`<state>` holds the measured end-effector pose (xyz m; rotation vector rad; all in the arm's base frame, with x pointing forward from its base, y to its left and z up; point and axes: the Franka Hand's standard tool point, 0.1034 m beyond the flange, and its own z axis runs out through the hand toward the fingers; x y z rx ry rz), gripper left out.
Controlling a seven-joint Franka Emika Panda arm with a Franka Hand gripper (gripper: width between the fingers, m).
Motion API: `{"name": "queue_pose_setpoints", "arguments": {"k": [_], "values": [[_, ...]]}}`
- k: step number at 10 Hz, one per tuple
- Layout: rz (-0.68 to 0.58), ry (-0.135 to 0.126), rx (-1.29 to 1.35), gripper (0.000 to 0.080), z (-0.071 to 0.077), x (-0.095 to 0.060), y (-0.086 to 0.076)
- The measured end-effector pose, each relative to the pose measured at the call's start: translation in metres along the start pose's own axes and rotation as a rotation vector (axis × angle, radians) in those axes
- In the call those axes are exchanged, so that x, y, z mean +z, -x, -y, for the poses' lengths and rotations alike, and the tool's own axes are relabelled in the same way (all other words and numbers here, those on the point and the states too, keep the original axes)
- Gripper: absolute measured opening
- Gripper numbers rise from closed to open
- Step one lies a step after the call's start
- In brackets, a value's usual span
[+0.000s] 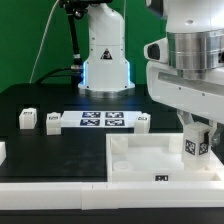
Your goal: Assemble one leg
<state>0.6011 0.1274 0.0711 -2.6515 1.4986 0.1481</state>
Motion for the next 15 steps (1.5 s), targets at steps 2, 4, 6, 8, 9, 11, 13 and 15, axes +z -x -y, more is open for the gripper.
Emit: {"name": "queue_pose_setpoints", "arguments": {"k": [2,4,6,8,9,11,13,15], "values": [[0.000,0.000,-0.096,0.0563,0.0001,-0.0003,-0.0004],[-0.002,0.006,-0.394,0.0634,0.0009,-0.0028,-0.0053],[-0.002,0.020,-0.673,0.0645,0.0037,-0.0037,-0.0075],[-0.023,0.048,-0.909,0.0648,0.0052,-0.0043,-0.0064],[-0.029,0.061,-1.055,0.0648,0.0052,-0.0043,-0.0067],[-0.029,0.068,-1.196,0.0648,0.0048,-0.0044,-0.0083],[-0.029,0.067,-1.199,0.0602,0.0048,-0.0044,-0.0082],[-0.029,0.067,-1.192,0.0411,0.0048,-0.0045,-0.0085]]}}
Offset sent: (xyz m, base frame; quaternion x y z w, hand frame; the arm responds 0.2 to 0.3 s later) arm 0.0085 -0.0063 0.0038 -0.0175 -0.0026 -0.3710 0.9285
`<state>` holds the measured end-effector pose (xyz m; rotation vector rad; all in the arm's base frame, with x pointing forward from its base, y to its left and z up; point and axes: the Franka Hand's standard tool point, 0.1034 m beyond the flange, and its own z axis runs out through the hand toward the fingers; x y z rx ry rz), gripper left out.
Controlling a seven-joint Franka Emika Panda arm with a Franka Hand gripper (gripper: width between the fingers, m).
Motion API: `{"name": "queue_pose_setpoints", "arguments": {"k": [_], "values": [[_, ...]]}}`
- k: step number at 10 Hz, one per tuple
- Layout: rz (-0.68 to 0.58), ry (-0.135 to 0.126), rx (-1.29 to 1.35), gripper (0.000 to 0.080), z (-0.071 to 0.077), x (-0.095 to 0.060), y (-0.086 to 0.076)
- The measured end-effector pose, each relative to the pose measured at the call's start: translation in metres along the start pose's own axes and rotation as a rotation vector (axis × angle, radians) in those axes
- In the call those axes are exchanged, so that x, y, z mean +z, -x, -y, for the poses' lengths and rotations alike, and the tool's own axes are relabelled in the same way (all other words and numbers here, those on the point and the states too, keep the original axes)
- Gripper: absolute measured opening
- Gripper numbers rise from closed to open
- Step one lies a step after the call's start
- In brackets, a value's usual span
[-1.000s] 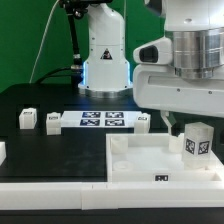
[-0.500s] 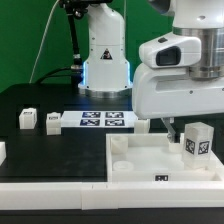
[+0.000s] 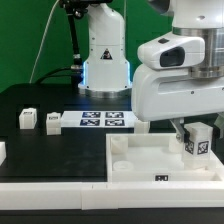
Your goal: Assemble one leg
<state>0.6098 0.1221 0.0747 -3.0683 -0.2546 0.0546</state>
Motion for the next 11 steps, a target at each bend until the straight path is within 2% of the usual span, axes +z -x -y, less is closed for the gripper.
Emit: {"name": "queue_pose_setpoints", "arguments": {"k": [1,2,3,6,8,11], "values": [[0.000,0.000,0.031,0.0292,-0.0005,0.0000,0.0000],[-0.001,-0.007,0.062,0.0292,-0.0012,0.0002,0.0000],[-0.007,-0.028,0.220,0.0292,-0.0031,0.0006,-0.0002],[-0.021,-0.050,0.703,0.0292,-0.0064,0.0016,0.0000],[-0.022,-0.059,0.985,0.0293,-0.0078,0.0019,-0.0007],[-0.011,-0.067,1.271,0.0294,-0.0081,0.0018,-0.0007]]}}
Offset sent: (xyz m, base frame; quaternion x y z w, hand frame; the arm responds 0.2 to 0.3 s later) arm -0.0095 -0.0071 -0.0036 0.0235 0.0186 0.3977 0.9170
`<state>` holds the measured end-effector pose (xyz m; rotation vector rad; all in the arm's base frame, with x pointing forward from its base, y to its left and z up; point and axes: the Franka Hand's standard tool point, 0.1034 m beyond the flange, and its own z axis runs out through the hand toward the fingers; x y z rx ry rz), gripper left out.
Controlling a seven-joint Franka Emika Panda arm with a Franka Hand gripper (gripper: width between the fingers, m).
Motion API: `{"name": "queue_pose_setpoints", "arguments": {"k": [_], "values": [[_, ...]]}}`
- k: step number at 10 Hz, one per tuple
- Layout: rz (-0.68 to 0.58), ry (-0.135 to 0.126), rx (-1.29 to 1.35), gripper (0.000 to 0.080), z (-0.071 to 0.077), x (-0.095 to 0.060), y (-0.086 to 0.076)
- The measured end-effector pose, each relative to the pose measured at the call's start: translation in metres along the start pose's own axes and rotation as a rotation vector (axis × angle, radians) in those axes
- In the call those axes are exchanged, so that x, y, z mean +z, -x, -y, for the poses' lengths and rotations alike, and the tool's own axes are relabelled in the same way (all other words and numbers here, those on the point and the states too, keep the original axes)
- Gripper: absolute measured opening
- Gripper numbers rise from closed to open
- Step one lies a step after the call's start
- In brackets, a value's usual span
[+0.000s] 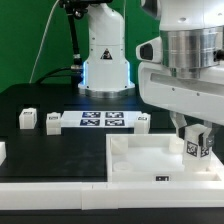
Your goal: Assemble one leg
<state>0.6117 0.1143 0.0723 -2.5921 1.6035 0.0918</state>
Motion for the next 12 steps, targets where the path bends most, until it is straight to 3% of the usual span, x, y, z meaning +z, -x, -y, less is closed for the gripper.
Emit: {"name": "queue_pose_setpoints", "arguments": {"k": [2,3,4,8,12], "values": [[0.001,0.000,0.074,0.0294,0.000,0.001,0.000],[0.001,0.000,0.017,0.0498,0.000,0.001,0.001],[0.001,0.000,-0.002,0.0602,0.001,0.001,0.003],[0.001,0.002,-0.649,0.0648,0.002,0.003,0.005],[-0.009,0.024,-1.152,0.0649,0.004,0.002,0.009]]}}
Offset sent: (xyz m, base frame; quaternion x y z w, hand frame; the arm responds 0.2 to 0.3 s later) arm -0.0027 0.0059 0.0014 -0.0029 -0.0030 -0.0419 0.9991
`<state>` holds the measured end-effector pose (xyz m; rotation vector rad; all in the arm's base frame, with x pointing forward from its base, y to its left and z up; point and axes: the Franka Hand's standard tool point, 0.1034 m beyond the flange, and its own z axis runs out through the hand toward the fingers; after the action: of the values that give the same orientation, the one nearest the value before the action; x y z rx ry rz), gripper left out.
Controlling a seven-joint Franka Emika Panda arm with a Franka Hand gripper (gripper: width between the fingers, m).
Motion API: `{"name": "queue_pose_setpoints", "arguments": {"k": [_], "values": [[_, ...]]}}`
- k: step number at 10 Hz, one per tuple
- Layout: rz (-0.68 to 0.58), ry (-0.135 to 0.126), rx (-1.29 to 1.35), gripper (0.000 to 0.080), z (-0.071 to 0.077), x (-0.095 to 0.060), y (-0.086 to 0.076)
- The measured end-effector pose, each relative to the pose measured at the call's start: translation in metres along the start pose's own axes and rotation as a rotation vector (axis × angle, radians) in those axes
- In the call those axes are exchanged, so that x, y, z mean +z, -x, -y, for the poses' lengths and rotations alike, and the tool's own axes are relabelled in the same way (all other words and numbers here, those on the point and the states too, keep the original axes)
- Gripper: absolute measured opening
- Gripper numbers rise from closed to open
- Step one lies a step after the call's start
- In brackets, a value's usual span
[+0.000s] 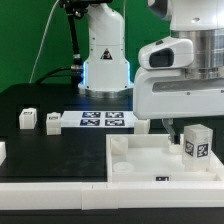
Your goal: Assemble one leg
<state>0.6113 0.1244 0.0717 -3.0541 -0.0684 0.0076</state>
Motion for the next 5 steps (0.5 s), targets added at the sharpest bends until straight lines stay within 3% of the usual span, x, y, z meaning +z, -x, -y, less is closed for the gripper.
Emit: {"name": "queue_pose_setpoints", "arguments": {"k": [3,4,5], "values": [[-0.002,0.000,-0.052,0.0618,-0.0019,-0.0001,-0.0004],[-0.002,0.000,-0.044,0.0433,-0.0019,-0.0001,-0.0004],[-0.002,0.001,-0.022,0.0433,-0.0026,-0.0002,-0.0006]]}}
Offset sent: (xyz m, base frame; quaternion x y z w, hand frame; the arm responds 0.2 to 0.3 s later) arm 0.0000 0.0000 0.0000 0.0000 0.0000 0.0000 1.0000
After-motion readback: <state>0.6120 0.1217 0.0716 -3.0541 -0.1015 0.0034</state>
